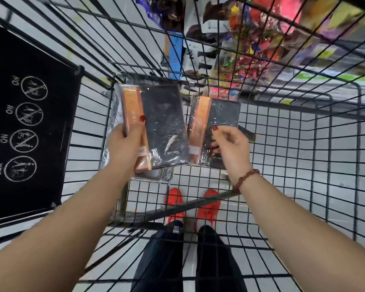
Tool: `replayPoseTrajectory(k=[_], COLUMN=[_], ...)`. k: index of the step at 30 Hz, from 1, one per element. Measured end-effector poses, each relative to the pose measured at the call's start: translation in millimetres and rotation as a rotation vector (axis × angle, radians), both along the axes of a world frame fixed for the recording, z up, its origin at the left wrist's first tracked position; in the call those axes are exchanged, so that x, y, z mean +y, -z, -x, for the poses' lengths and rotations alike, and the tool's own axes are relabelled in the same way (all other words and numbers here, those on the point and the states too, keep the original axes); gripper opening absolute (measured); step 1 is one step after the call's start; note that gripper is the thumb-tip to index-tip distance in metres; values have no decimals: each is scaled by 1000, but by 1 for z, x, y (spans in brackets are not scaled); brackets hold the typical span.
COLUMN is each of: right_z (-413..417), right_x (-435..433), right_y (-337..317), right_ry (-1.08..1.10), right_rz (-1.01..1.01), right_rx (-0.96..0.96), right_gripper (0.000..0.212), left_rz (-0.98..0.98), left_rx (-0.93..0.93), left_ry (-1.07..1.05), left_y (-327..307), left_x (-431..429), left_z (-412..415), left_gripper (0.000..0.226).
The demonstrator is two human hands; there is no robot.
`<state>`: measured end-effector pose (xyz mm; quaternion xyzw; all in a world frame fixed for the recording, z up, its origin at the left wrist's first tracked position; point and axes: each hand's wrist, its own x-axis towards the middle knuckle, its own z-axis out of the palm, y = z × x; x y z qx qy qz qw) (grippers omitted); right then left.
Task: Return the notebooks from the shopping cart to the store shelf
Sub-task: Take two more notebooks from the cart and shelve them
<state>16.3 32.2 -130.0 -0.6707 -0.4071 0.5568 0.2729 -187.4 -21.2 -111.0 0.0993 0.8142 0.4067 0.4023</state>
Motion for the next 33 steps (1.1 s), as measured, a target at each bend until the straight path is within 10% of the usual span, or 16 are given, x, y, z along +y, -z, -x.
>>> replayPoseTrajectory(k=[11, 20, 33], right_z=[1, 0, -26], right_x=[3, -13, -37], right_y=[42, 40, -52], right_ry=[-82, -20, 189], right_rz=[68, -95, -108], right_rx=[-769, -796, -355], right_gripper=[105, 74, 22], left_rz=[35, -38, 40], left_rx=[143, 90, 161], left_ry=[147, 177, 314], left_y=[21, 21, -54], left_x=[-13, -17, -28], left_z=[29, 31, 6], left_gripper=[25, 27, 27])
